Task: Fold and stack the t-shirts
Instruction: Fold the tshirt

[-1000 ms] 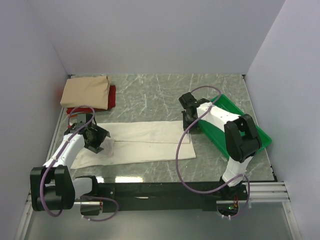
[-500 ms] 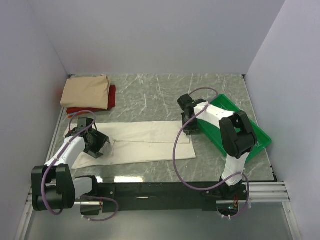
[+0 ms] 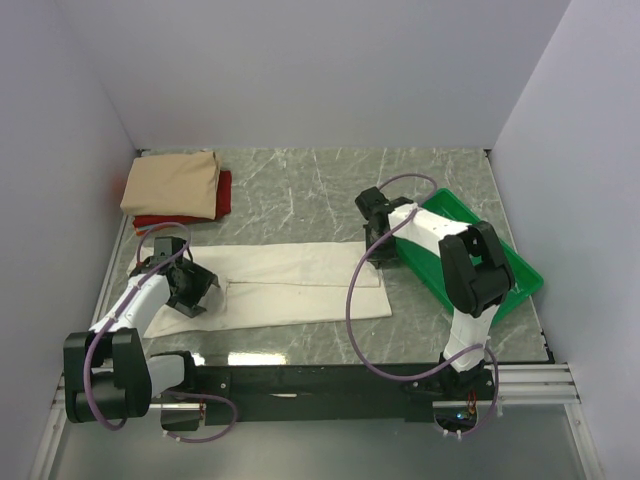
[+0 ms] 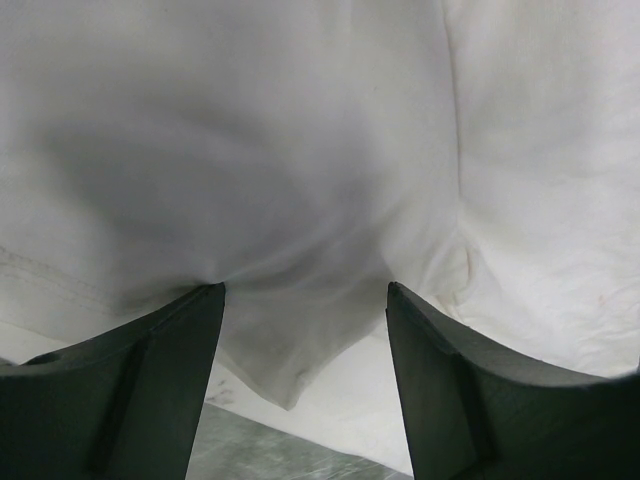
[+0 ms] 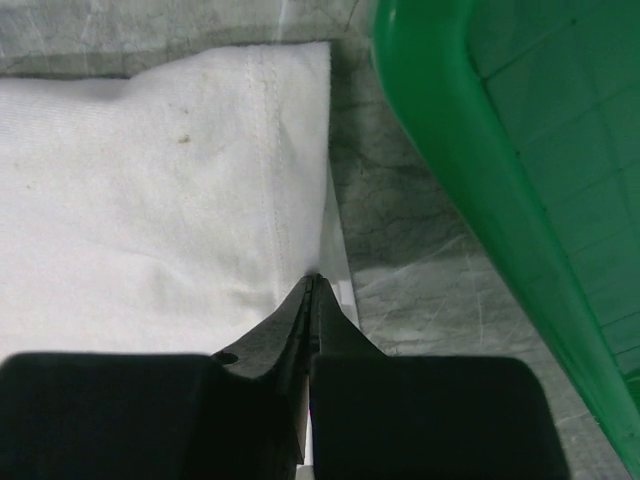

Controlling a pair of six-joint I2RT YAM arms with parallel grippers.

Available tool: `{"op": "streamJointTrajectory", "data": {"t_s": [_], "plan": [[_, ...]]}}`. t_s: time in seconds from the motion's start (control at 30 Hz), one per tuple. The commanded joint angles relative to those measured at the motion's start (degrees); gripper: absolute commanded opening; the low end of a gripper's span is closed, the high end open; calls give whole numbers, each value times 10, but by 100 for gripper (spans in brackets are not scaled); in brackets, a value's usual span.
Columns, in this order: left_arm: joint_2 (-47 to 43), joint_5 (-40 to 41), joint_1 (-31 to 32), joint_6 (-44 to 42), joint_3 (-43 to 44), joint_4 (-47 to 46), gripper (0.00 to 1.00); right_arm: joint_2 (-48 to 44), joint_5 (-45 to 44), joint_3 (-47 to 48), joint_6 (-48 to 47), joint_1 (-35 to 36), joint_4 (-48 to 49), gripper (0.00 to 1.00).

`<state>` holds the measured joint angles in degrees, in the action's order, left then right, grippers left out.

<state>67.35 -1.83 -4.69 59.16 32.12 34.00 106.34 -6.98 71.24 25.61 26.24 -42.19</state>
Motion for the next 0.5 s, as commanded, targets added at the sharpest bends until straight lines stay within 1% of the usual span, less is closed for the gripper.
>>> {"op": "streamJointTrajectory", "data": {"t_s": [0.0, 0.07, 0.1, 0.17, 0.27, 0.3, 0.37, 0.4, 0.47], "plan": [[6, 16, -3, -17, -11, -2, 72, 2, -19, 29, -5, -10, -5, 0], [4, 16, -3, -18, -6, 1, 72, 3, -20, 36, -7, -15, -9, 0], [1, 34, -4, -19, -2, 9, 72, 2, -22, 41, -7, -15, -10, 0], [-12, 42, -4, -19, 8, 13, 72, 2, -22, 43, -10, -18, -14, 0], [-32, 45, -3, -26, 34, 38, 74, 0, -21, 47, -14, -22, -21, 0], [-37, 45, -3, -27, 42, 49, 76, -5, -18, 46, -15, -22, -22, 0], [-56, 42, -3, -31, 64, 63, 78, -12, -4, 45, -23, -22, -22, 6], [-63, 39, -3, -32, 71, 70, 80, -20, 2, 46, -27, -22, -23, 12], [-77, 39, -4, -34, 94, 90, 82, -30, 27, 49, -41, -22, -25, 16]]}}
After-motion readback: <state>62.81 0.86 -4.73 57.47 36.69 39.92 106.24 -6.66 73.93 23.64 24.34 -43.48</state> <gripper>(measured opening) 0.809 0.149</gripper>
